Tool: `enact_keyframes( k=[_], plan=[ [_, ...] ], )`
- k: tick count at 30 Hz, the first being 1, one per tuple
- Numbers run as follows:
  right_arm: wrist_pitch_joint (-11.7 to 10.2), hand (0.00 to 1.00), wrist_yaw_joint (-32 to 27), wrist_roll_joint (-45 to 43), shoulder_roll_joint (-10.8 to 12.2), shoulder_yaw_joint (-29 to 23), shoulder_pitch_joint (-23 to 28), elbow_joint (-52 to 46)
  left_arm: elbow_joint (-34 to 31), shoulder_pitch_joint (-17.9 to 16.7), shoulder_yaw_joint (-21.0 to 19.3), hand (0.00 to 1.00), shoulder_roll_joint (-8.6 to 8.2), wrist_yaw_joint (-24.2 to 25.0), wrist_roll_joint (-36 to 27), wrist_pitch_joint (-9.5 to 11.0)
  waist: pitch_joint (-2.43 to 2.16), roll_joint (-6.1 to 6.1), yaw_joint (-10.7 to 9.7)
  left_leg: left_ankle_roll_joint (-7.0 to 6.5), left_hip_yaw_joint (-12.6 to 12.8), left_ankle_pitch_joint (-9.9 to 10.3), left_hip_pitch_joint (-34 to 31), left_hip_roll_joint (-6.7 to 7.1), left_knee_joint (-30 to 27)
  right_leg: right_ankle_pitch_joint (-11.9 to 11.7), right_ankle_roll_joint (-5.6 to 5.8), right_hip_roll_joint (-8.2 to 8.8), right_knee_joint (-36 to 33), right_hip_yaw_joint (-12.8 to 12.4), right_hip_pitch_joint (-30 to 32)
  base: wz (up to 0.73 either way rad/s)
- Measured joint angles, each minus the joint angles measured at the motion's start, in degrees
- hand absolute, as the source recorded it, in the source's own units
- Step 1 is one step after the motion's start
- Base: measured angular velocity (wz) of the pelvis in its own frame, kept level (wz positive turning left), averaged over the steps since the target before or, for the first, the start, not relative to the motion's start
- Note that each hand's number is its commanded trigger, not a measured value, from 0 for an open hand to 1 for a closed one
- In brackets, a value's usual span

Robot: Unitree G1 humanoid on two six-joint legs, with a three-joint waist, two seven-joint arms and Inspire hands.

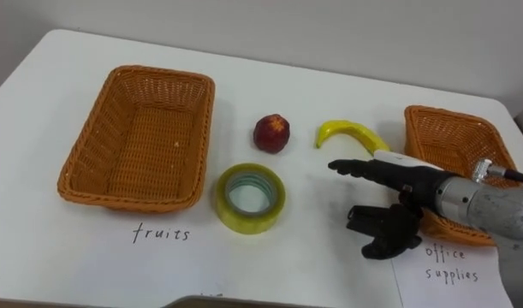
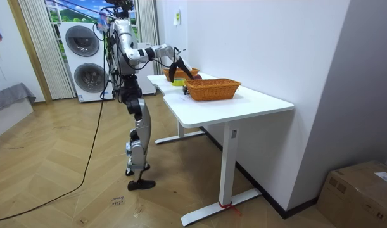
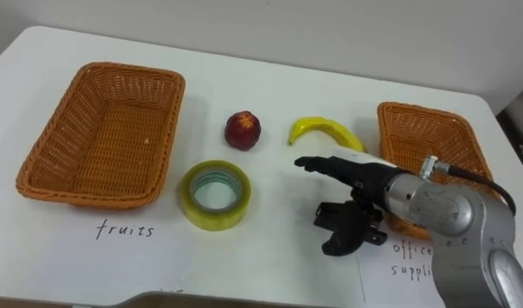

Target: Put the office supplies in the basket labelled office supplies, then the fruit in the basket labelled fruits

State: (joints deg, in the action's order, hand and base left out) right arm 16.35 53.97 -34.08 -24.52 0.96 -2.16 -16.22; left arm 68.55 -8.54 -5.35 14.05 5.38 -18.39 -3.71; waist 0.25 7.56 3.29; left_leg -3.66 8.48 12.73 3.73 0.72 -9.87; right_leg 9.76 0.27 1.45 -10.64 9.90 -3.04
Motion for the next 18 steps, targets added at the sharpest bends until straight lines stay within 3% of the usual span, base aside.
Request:
enact_keyframes(
  k=[10,15,18],
  plan=[
    [0.0,0.0,1.2,-0.1,0.0,0.0,0.0,0.0,0.1,0.0,0.0,0.0,-0.06,0.1,0.5,0.0,0.14,-0.19,0.2,0.0,0.2,0.0,0.0,0.0,0.2,0.0,0.0,-0.12,0.1,-0.3,0.1,0.0],
    [0.6,0.0,1.1,0.0,0.2,0.0,3.0,1.7,0.1,0.1,-0.1,0.0,-0.5,-0.2,-0.1,-0.1,0.31,-0.54,0.4,0.0,0.2,0.0,0.0,0.0,0.1,0.0,0.01,-0.03,0.1,-0.4,0.1,0.0],
    [0.9,0.0,0.9,0.1,0.2,0.1,3.8,4.0,0.1,0.1,0.0,0.0,-0.85,-0.2,-0.1,-0.1,0.12,-0.96,0.6,0.0,0.2,0.0,0.2,-0.01,0.1,0.0,0.02,0.04,0.0,-0.4,0.1,0.0]
  ],
)
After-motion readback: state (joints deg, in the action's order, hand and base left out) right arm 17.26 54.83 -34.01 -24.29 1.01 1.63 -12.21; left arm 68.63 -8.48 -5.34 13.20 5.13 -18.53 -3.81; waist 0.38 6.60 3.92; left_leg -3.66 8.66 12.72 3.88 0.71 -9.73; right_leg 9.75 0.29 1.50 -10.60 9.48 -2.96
